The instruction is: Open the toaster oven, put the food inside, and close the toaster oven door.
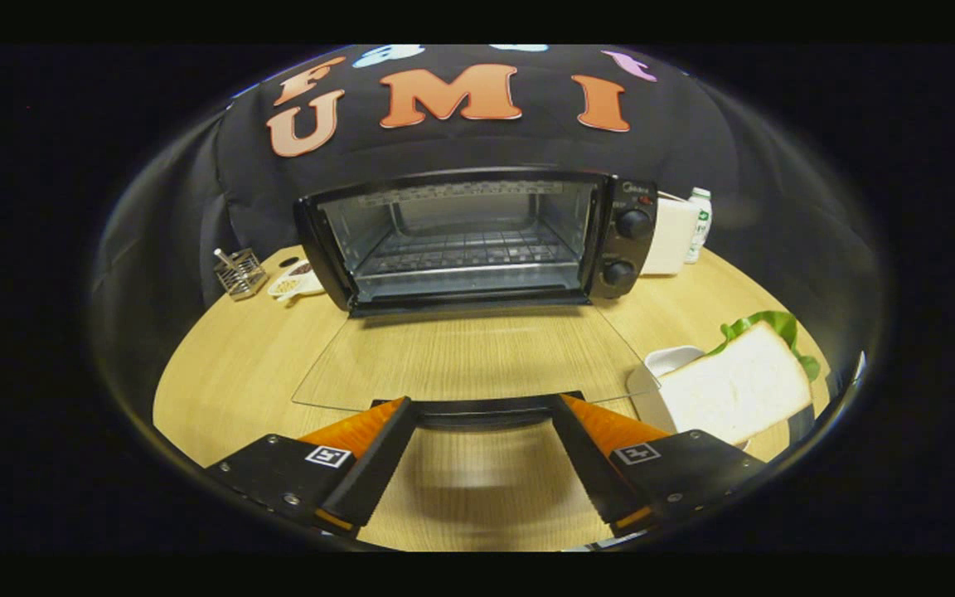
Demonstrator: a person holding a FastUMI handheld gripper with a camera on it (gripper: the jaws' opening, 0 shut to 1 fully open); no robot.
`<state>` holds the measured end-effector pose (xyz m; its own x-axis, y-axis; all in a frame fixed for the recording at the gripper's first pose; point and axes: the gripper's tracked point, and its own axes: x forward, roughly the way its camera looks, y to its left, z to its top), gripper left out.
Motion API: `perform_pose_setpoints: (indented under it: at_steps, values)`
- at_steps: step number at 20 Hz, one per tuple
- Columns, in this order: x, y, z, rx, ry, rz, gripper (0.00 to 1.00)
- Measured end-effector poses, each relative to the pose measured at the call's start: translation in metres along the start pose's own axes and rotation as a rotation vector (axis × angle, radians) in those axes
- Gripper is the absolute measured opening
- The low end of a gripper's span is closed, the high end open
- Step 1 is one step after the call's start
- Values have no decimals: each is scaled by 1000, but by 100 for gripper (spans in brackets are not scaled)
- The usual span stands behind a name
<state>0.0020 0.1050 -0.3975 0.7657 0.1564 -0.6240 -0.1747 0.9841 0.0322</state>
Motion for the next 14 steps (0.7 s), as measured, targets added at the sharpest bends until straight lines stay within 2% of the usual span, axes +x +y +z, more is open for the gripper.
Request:
perform_pose_setpoints:
  at_steps: [4,10,14]
  values:
    - [-5,-7,0,-10,14,-7,99]
    - [-39,-53,69,-6,-81,-10,99]
    - [-64,-96,83,26,-7,83,99]
